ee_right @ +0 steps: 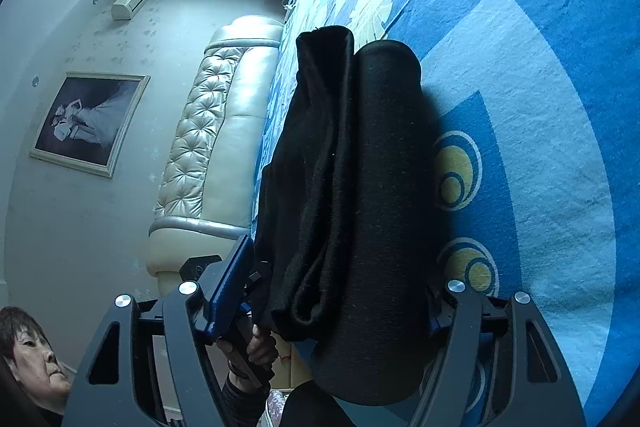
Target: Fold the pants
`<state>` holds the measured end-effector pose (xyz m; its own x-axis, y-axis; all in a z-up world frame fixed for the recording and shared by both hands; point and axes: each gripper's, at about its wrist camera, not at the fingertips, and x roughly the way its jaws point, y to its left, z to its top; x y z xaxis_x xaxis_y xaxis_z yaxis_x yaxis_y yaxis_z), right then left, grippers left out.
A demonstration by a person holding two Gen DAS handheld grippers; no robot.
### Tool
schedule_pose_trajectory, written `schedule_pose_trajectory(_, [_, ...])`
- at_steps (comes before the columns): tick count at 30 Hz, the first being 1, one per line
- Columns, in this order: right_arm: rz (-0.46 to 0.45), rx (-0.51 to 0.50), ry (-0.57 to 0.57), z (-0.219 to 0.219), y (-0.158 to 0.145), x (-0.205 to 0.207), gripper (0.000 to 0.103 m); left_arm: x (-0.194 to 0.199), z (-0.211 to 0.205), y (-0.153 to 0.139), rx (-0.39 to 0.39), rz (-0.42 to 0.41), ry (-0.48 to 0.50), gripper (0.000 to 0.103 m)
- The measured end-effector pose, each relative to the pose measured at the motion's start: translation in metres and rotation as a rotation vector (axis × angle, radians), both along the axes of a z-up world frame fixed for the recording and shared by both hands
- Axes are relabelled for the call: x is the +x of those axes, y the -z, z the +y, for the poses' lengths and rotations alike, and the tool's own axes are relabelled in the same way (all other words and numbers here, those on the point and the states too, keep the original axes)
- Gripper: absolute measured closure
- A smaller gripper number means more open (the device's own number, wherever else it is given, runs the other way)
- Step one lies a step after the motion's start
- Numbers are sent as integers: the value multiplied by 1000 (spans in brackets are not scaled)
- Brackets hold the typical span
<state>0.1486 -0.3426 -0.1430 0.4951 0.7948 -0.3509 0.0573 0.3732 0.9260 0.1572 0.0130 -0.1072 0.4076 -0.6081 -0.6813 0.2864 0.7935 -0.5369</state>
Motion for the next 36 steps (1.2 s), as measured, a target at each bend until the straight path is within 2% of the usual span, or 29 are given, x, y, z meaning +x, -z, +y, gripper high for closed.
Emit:
schedule_pose_trajectory(8, [-4,24,16,-10,5,-5,33,-1,1,0,-26,22,3,13])
schedule_pose_trajectory(22, [8,135,78,-28,10,-27,33,-17,-6,-8,85,36,-18,13])
schedule_pose_trajectory(30, [35,92,121,-37,2,-46,33,-40,-10,-21,193,34,-68,13])
schedule_pose_trajectory(34, [67,30,146,-40,-6,-56,30,-58,-16,-35,259,-1,-91,13])
schedule_pose_trajectory(36, [74,-40,143,-38,-13,-62,28,-67,-18,-40,274,-5,-105,13])
